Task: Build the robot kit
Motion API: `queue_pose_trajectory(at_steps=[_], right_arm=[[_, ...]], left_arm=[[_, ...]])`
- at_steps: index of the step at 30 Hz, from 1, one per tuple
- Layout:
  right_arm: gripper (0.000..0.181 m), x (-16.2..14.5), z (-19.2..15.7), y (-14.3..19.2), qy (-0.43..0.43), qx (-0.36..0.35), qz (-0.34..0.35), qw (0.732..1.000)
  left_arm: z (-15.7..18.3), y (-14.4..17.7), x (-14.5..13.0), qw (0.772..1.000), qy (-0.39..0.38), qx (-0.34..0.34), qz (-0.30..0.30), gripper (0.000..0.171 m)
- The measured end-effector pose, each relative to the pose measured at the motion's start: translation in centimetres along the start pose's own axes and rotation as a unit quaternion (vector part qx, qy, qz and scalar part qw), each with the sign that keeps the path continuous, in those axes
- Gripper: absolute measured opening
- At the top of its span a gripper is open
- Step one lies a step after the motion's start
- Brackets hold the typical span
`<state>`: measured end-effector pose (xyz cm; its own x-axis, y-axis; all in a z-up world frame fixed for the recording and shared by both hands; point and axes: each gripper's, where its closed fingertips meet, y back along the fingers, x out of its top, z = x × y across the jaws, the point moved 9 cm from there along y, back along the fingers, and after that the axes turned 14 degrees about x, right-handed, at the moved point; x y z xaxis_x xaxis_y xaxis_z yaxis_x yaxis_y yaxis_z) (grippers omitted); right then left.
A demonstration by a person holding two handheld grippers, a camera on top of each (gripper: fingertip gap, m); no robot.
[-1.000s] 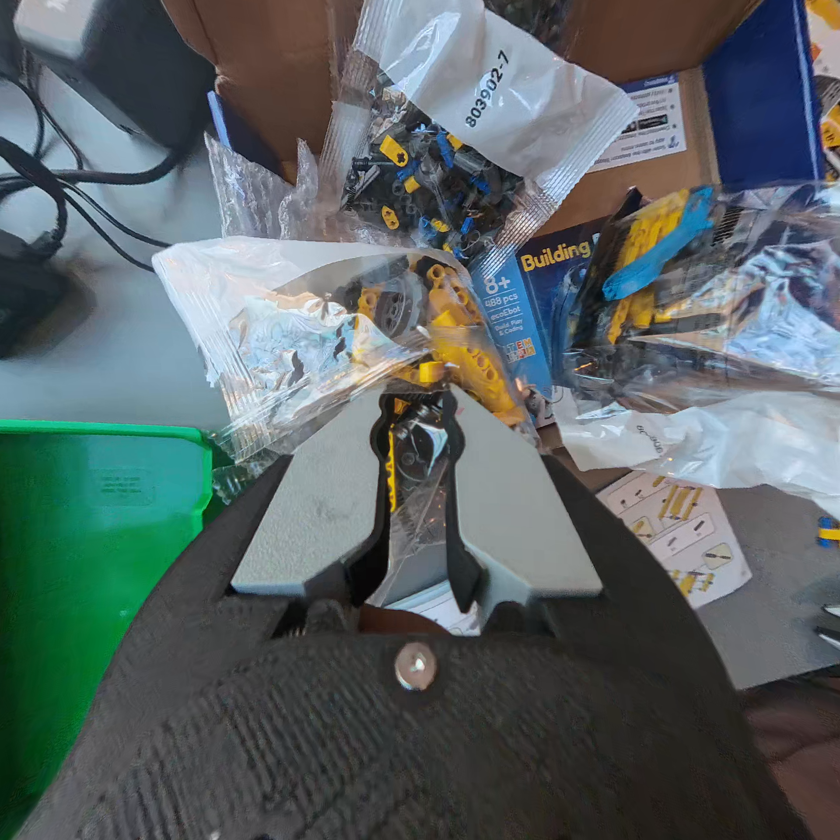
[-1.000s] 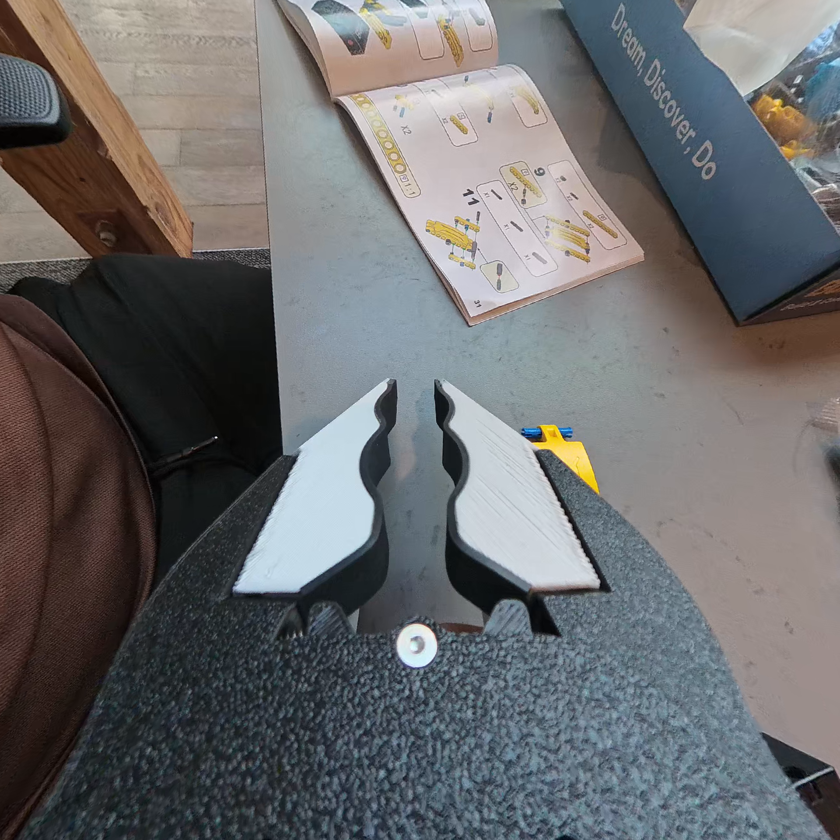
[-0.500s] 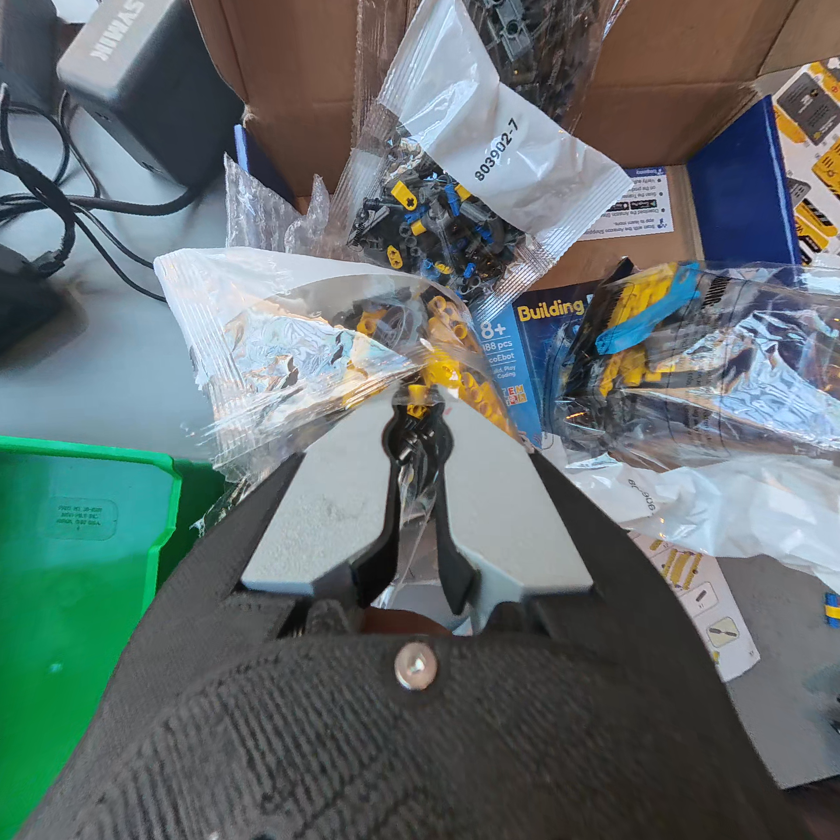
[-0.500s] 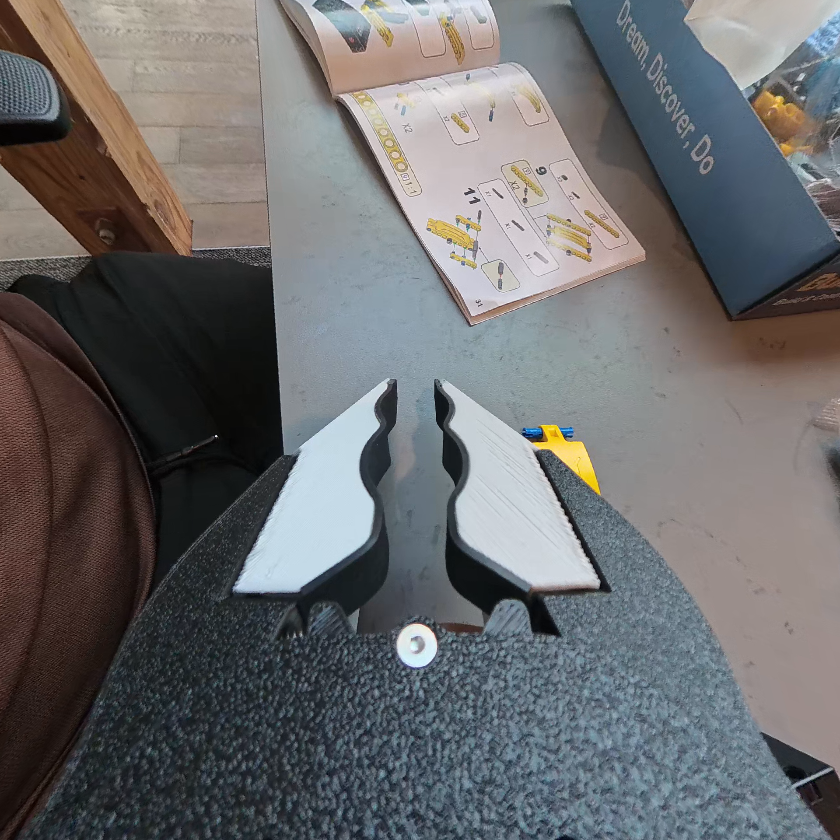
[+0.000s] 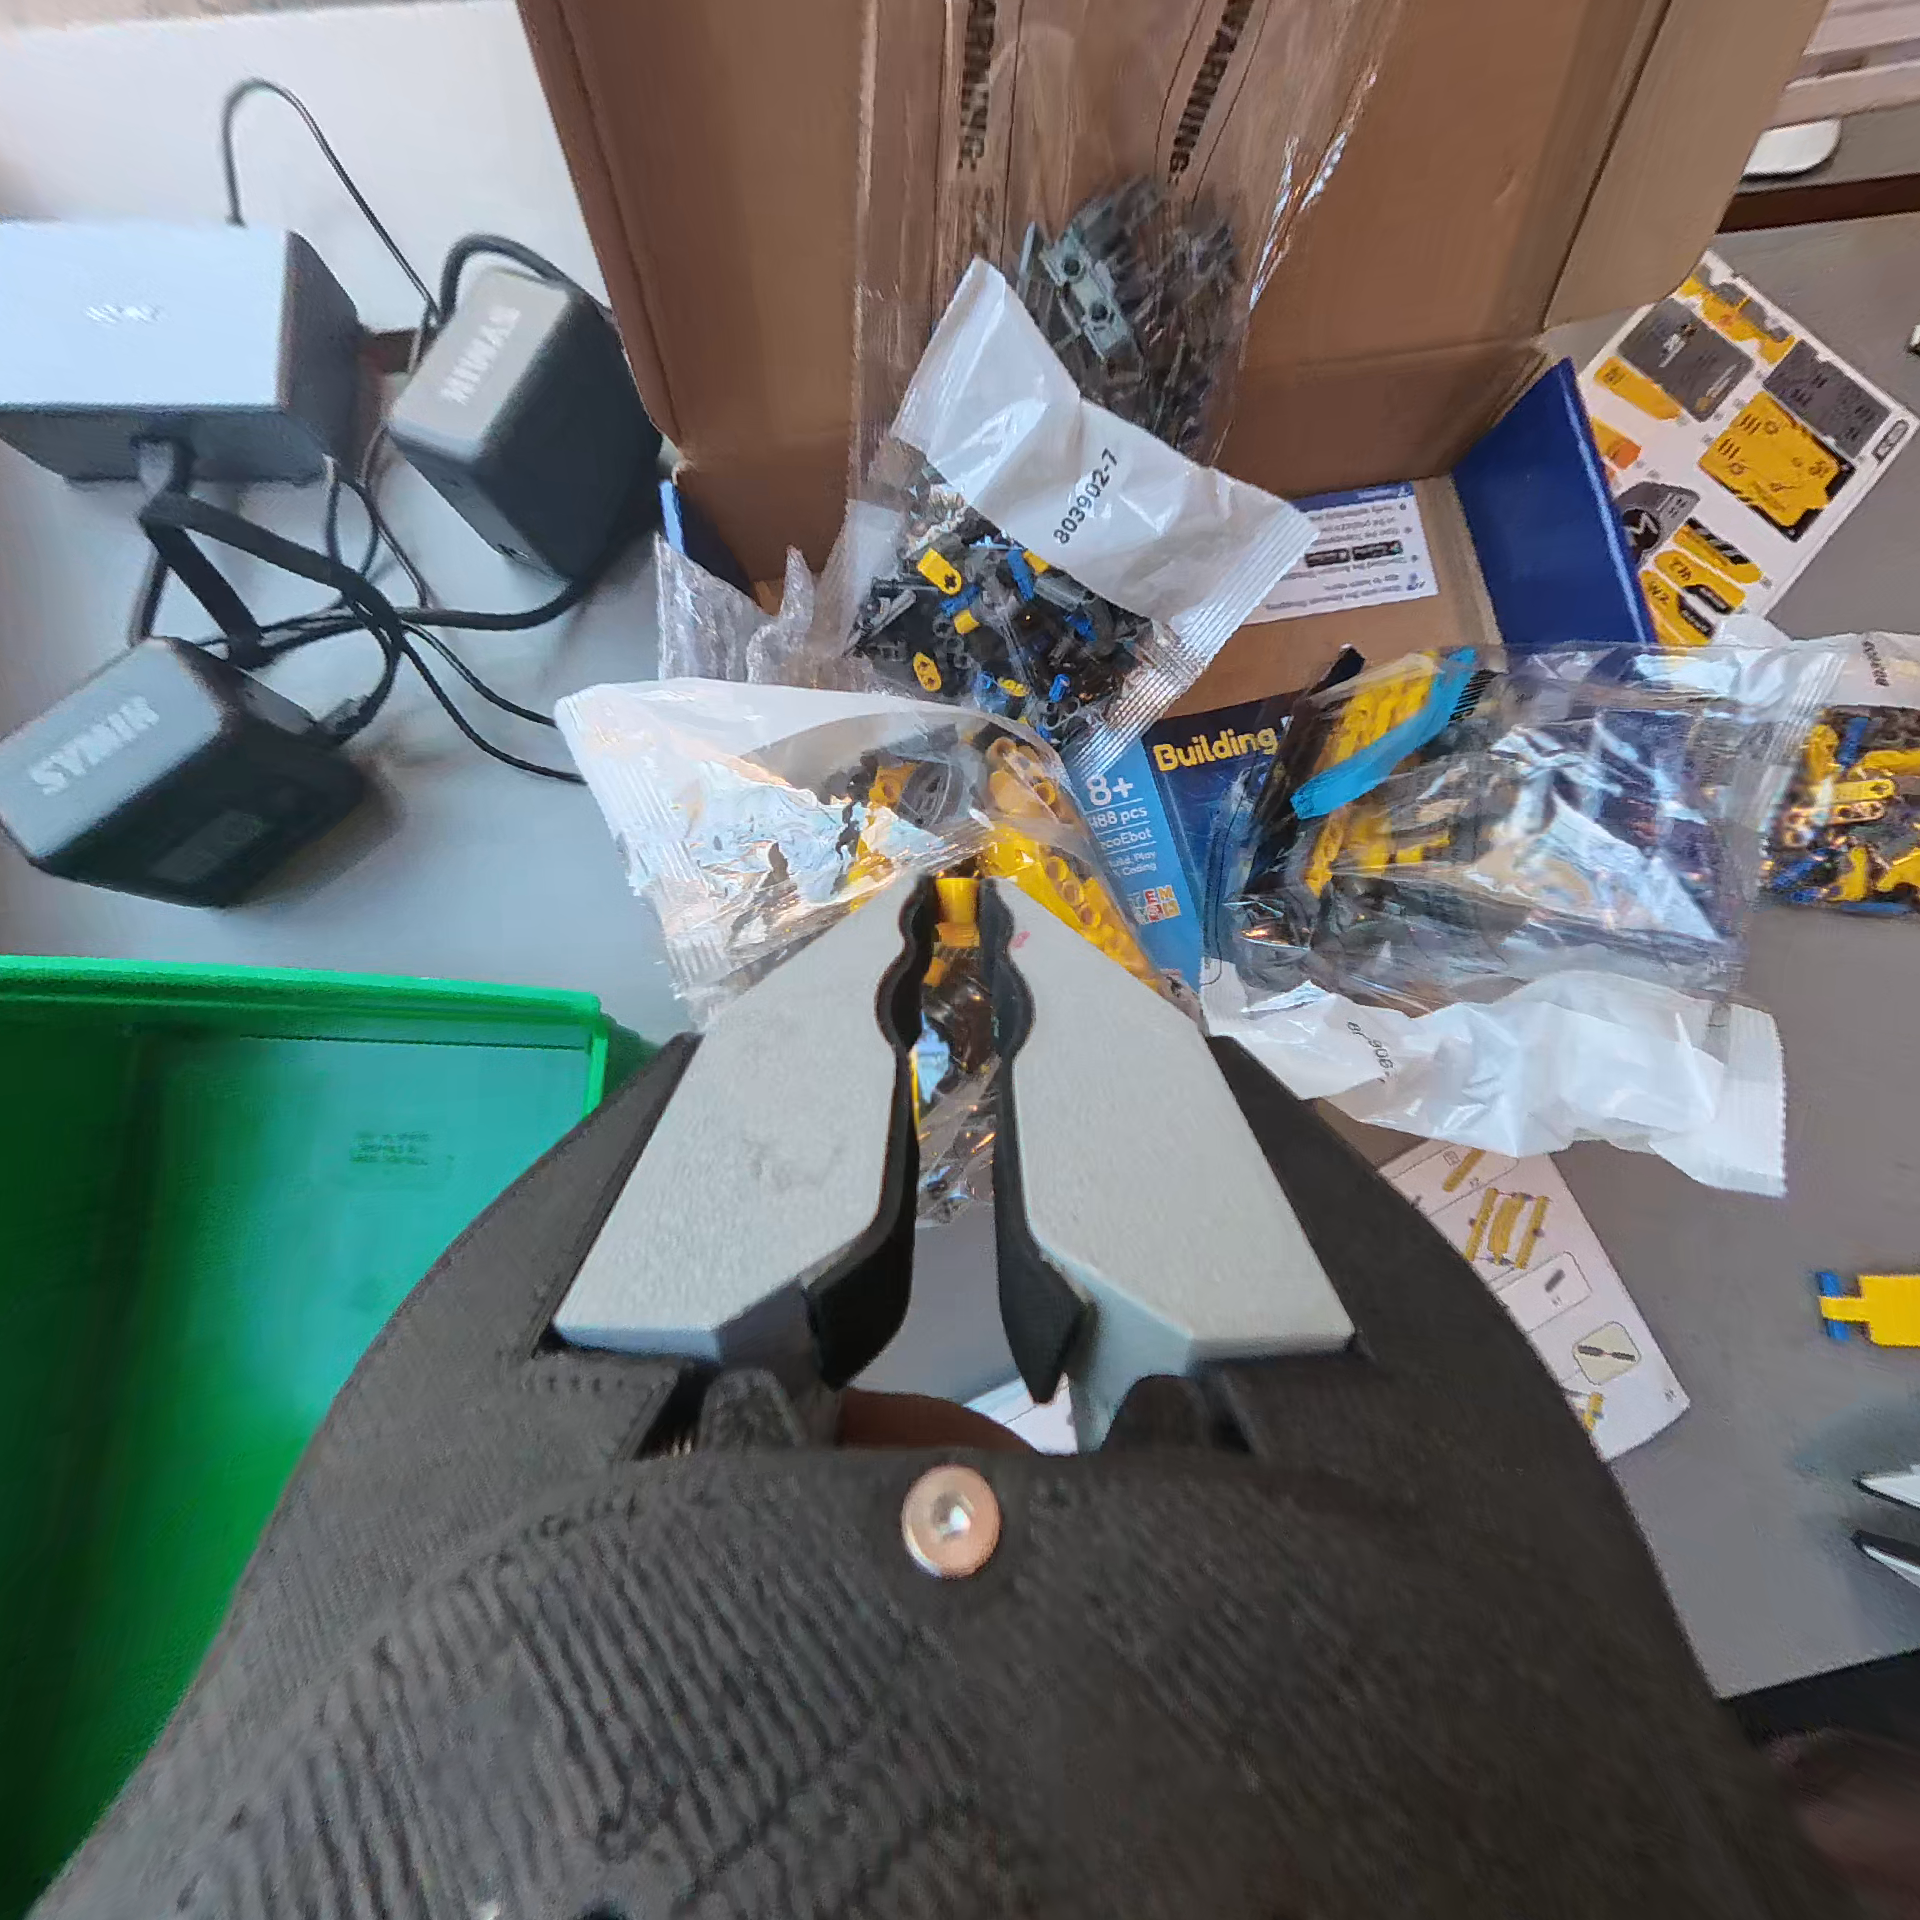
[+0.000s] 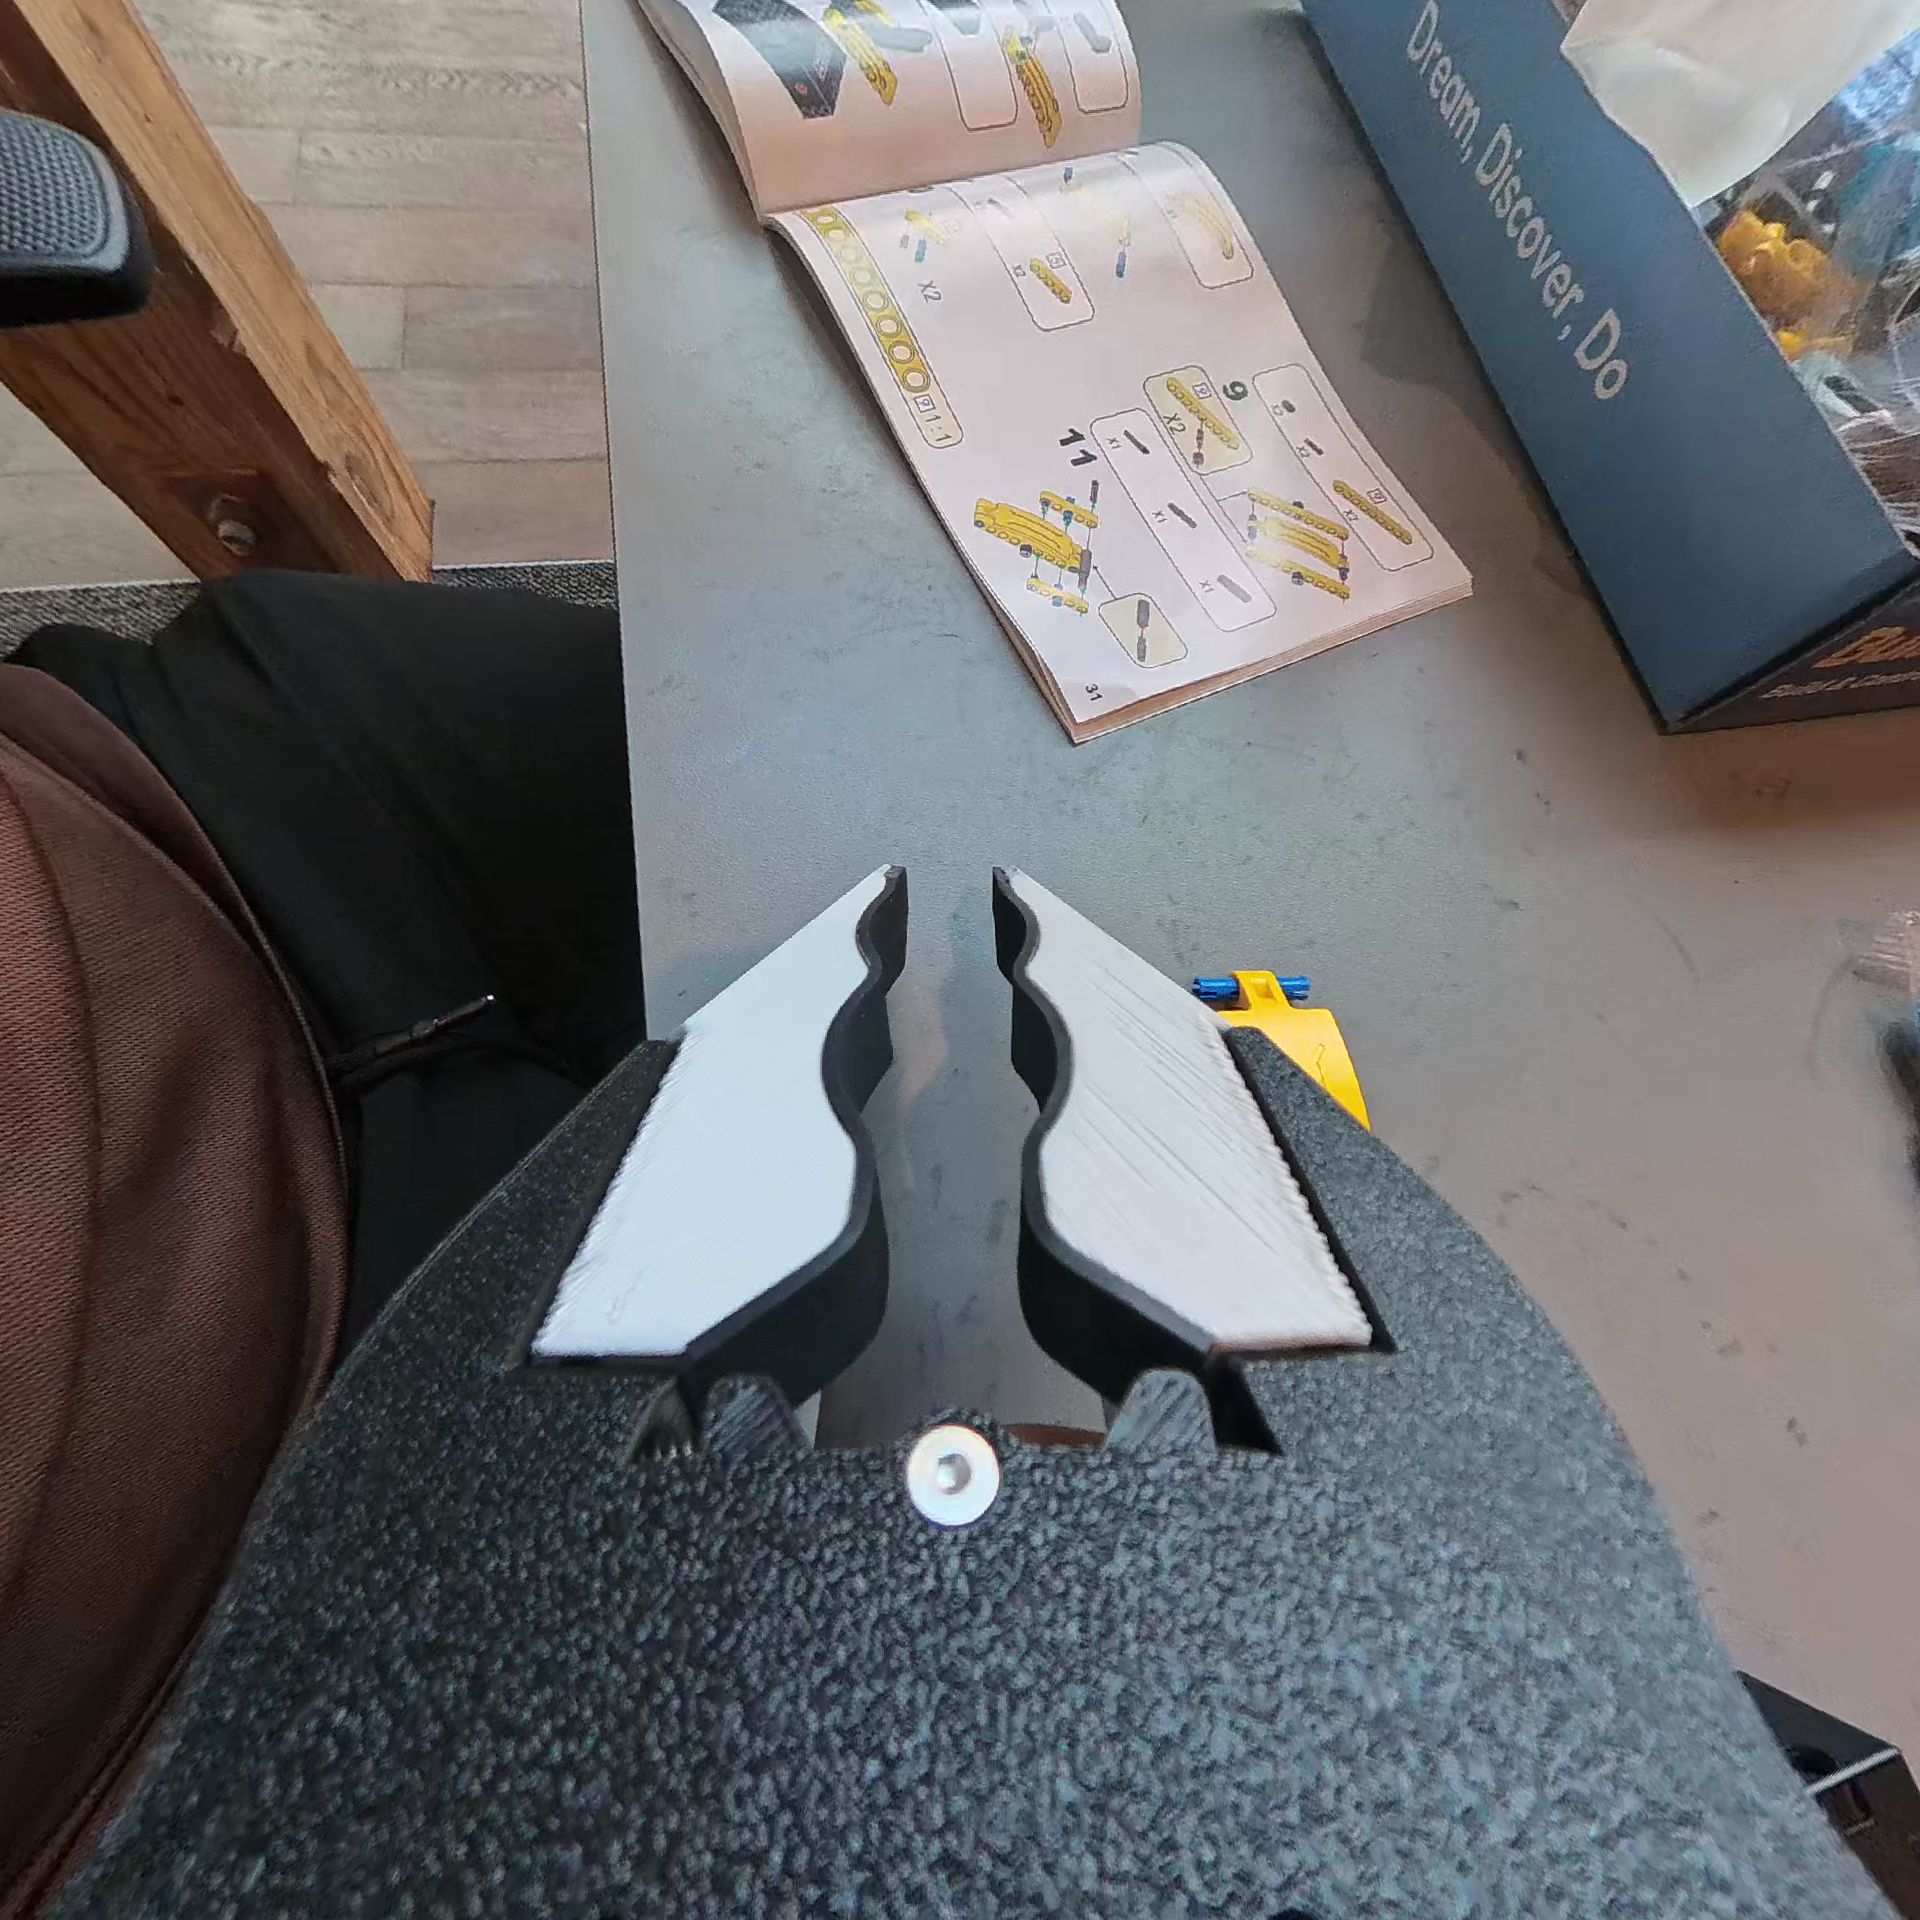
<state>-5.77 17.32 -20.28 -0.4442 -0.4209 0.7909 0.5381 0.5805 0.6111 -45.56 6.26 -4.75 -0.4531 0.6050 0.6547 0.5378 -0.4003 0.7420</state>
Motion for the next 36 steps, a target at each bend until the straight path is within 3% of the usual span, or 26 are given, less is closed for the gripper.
queue_pose_trajectory(at_steps=[8,12,17,22,23,26,31,36], right_arm=[[0.016,0.0,0.0,0.1,0.001,-0.007,0.003,1.000],[0.016,0.0,-0.1,0.2,0.001,-0.009,0.006,1.000],[0.016,0.0,0.0,0.3,-0.005,-0.006,0.010,1.000],[0.016,0.0,0.0,0.4,-0.003,-0.008,0.016,1.000],[0.016,0.0,0.0,0.4,-0.003,-0.008,0.016,1.000],[0.016,0.0,0.0,0.5,-0.004,-0.004,0.020,1.000],[0.019,0.2,0.3,1.1,-0.012,0.001,0.053,0.999],[0.018,0.8,-0.3,1.7,0.032,0.023,0.102,0.994]], left_arm=[[0.0,5.0,1.2,0.996,0.024,-0.022,0.082,0.004],[2.5,9.8,0.3,0.983,0.007,-0.068,0.171,0.004],[7.8,12.8,-5.5,0.955,-0.040,-0.151,0.253,0.005],[11.5,11.1,-13.2,0.946,-0.090,-0.134,0.281,0.004],[12.4,10.9,-14.7,0.936,-0.081,-0.166,0.299,0.005],[15.3,11.2,-18.9,0.872,-0.083,-0.251,0.412,0.004],[18.8,10.3,-23.6,0.837,-0.172,-0.291,0.431,0.005],[19.5,10.0,-26.3,0.795,-0.206,-0.332,0.464,0.005]])
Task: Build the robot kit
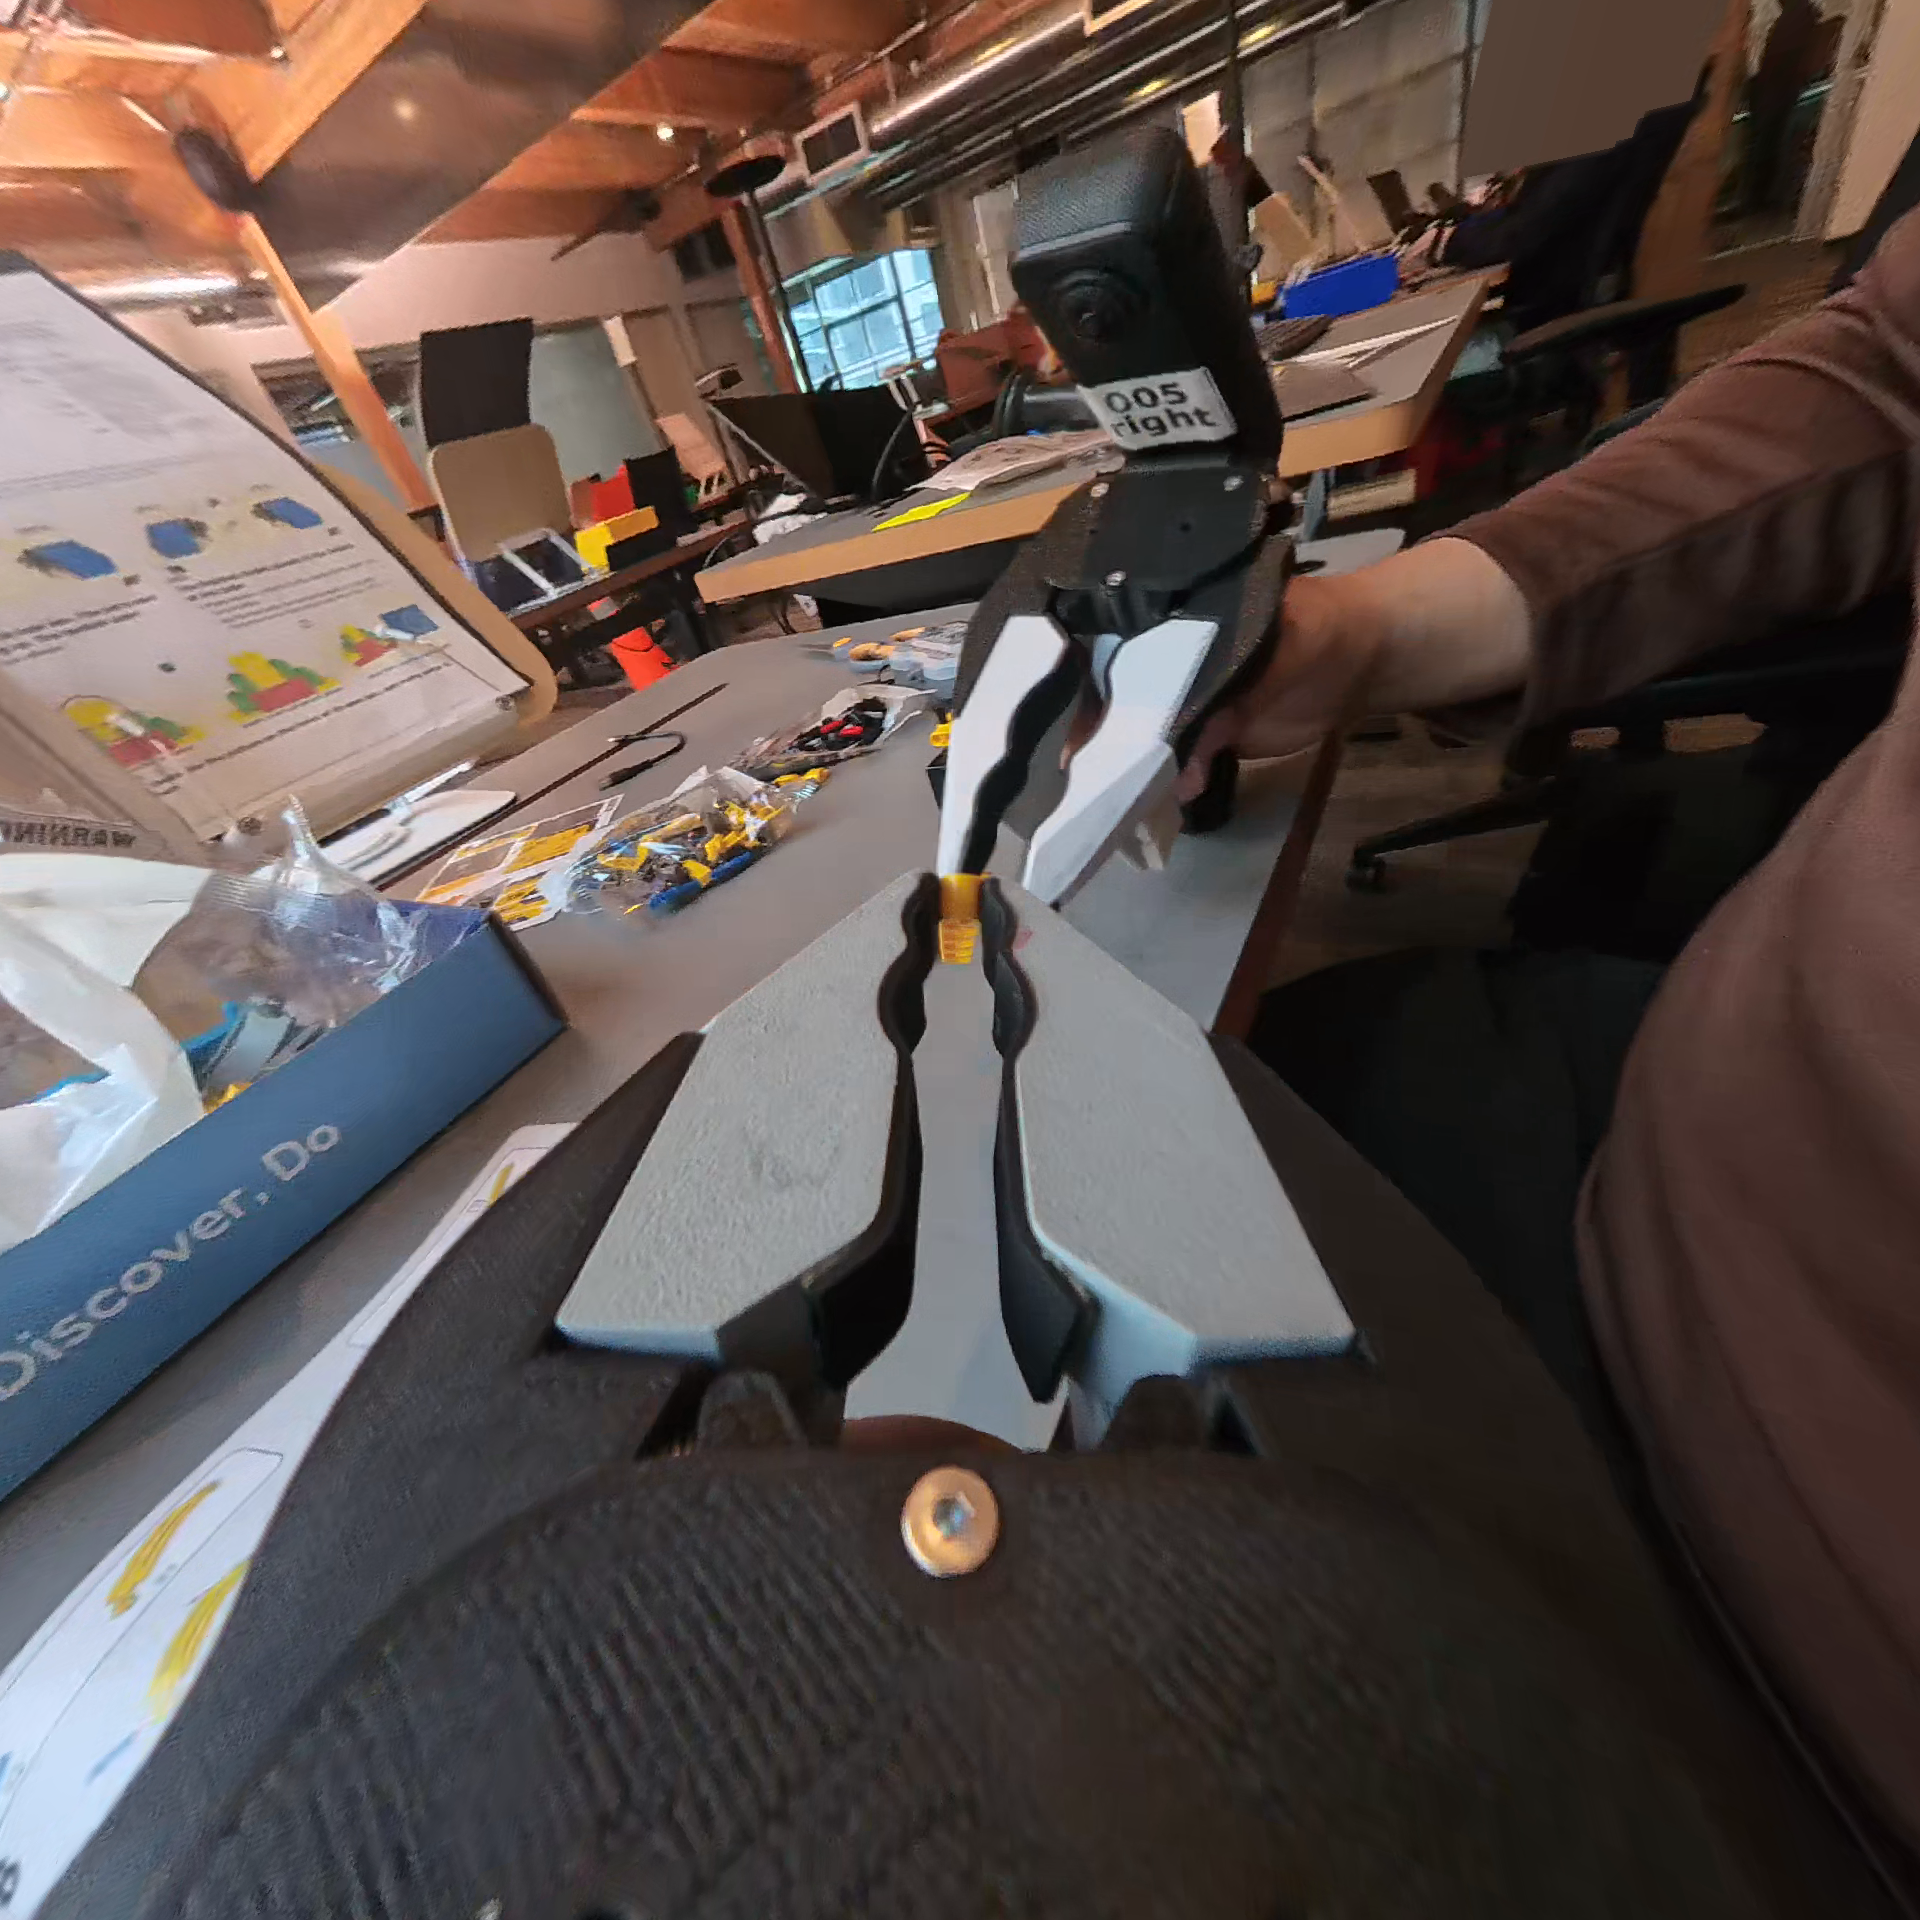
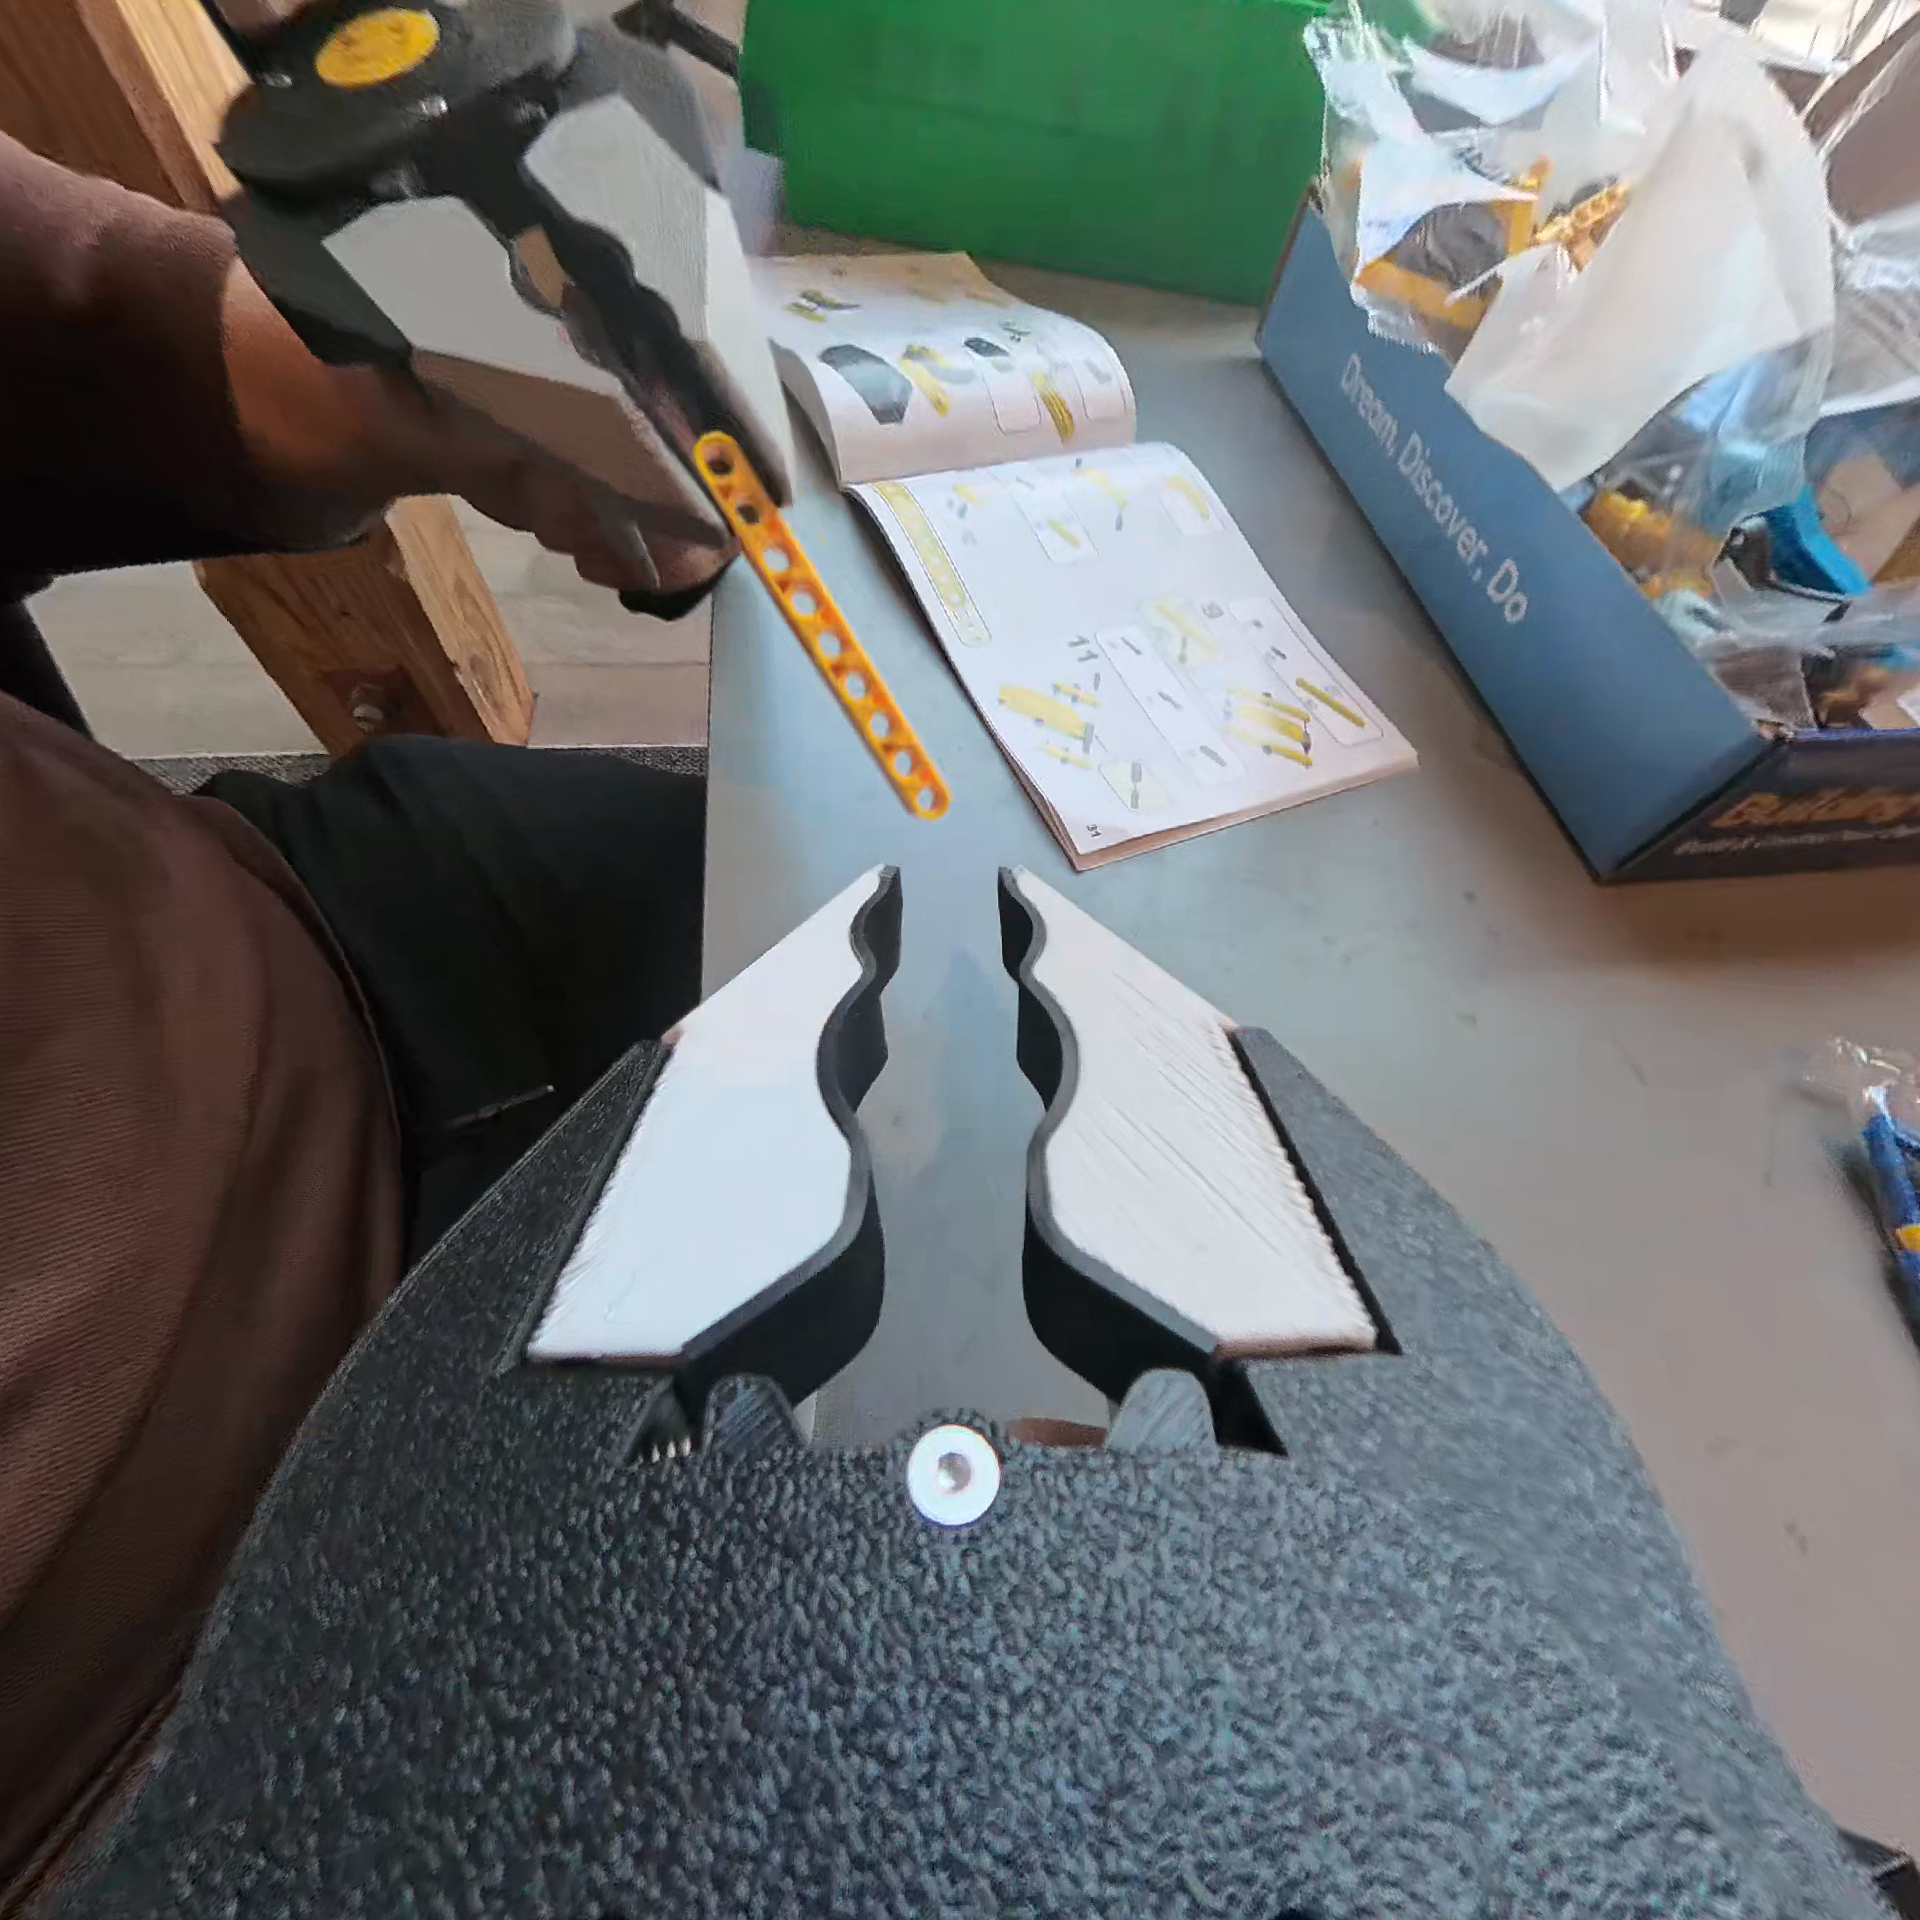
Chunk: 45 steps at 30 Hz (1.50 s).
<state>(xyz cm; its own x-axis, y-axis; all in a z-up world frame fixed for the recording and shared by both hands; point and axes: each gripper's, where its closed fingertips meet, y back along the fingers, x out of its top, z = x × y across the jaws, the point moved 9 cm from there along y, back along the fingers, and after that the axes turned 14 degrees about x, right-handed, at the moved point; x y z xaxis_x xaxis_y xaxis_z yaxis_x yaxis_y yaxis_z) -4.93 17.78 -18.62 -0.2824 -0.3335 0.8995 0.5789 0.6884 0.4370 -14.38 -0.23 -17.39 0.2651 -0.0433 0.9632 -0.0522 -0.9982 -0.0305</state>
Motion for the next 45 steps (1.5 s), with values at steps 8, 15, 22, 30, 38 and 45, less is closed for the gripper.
queue_pose_trajectory(at_steps=[8,15,22,30,38,45], right_arm=[[0.027,0.5,-0.7,-0.2,0.044,0.033,0.026,0.998],[0.024,0.7,-1.9,-0.3,0.088,0.045,0.035,0.994],[0.010,0.9,-2.5,-0.4,0.104,0.052,0.046,0.992],[0.008,0.9,-2.1,-0.6,0.092,0.023,0.034,0.995],[0.009,1.0,-1.7,-0.6,0.080,0.007,0.039,0.996],[0.010,1.2,-1.0,-0.1,0.060,-0.024,0.070,0.995]], left_arm=[[-0.1,0.9,0.3,0.997,0.035,-0.047,0.052,0.005],[0.7,0.6,0.2,0.995,0.038,-0.076,0.054,0.005],[1.2,-0.2,-0.1,0.996,0.033,-0.072,0.027,0.005],[0.8,-0.5,-0.5,0.997,0.052,-0.051,0.008,0.005],[0.6,-0.6,-0.5,0.998,0.053,-0.025,-0.005,0.005],[-1.0,-0.3,1.5,1.000,0.020,0.010,-0.012,0.005]])
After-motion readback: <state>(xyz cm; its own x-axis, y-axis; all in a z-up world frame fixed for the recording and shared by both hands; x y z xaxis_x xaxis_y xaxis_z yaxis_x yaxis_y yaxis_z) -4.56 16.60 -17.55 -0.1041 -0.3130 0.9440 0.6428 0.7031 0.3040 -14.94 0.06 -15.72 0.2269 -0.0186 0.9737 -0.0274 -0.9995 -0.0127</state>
